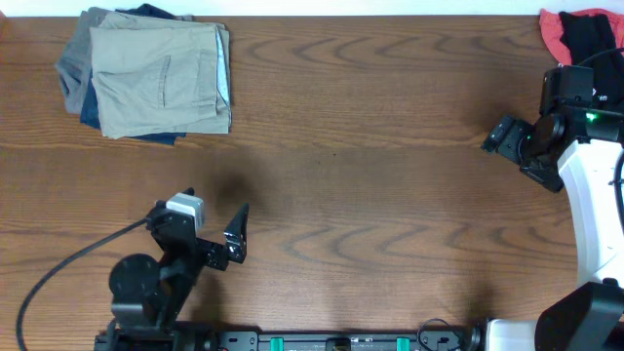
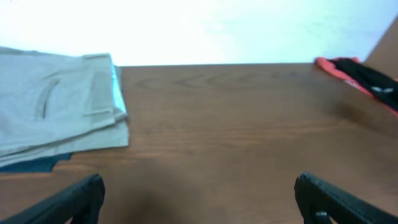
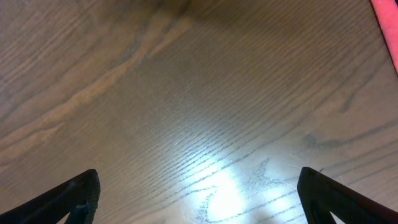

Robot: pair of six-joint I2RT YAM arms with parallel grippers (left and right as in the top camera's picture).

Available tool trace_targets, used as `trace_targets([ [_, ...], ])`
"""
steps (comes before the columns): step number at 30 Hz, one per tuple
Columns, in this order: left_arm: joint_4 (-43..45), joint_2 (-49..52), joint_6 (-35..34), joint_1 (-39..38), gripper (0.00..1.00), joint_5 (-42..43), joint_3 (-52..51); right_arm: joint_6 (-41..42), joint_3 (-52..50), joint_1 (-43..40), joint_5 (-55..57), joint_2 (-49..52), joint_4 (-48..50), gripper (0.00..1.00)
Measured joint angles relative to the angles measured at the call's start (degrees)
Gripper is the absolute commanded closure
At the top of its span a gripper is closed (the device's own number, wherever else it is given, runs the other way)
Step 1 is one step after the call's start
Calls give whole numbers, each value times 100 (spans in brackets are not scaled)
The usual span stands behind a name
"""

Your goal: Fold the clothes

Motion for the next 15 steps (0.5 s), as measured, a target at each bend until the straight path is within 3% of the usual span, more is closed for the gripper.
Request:
trace_targets([
  [9, 1377, -1143, -2, 0, 2, -417, -1600, 0, 0, 0, 0, 0, 0, 1],
  [15, 2127, -1362, 0, 46, 2, -509, -2212, 0, 0, 0, 0, 0, 0, 1],
])
